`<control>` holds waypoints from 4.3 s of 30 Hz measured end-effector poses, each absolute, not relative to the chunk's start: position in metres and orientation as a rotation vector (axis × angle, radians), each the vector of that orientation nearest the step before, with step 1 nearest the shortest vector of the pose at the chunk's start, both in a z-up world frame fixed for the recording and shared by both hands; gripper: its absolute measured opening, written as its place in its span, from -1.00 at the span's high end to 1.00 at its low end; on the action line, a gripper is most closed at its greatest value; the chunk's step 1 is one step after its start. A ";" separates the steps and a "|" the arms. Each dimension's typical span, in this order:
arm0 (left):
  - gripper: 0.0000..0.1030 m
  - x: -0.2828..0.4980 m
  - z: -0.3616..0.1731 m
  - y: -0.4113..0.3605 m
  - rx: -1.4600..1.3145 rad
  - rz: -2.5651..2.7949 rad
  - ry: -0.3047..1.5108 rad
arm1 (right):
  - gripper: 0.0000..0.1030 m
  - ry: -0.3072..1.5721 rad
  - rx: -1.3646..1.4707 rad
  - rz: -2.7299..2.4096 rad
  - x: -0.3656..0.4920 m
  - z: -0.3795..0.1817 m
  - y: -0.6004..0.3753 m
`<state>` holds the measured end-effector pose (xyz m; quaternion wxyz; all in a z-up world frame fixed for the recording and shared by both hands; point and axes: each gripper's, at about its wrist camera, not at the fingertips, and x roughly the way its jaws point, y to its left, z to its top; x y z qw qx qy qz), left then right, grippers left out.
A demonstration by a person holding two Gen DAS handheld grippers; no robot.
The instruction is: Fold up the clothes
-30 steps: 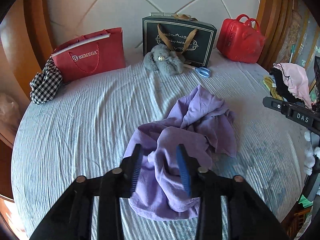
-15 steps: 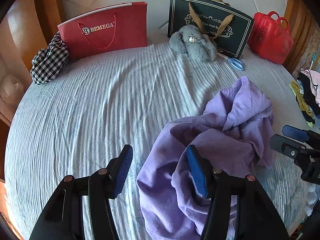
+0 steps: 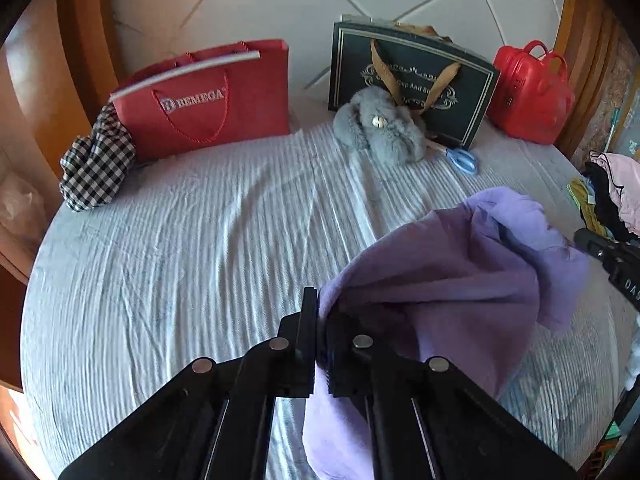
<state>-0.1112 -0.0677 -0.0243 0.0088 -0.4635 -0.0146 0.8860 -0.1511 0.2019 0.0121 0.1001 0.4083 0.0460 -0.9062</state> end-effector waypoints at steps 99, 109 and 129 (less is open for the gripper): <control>0.88 -0.091 0.198 -0.188 -0.857 3.128 -0.069 | 0.97 0.035 0.487 -2.761 -0.190 0.226 0.191; 0.53 -0.095 0.063 -0.108 -1.272 2.726 -0.017 | 0.97 -0.108 0.897 -2.908 -0.068 0.144 0.324; -0.05 -0.139 -0.065 -0.021 -1.464 2.449 -0.049 | 0.16 -0.493 1.491 -2.752 -0.032 -0.035 0.412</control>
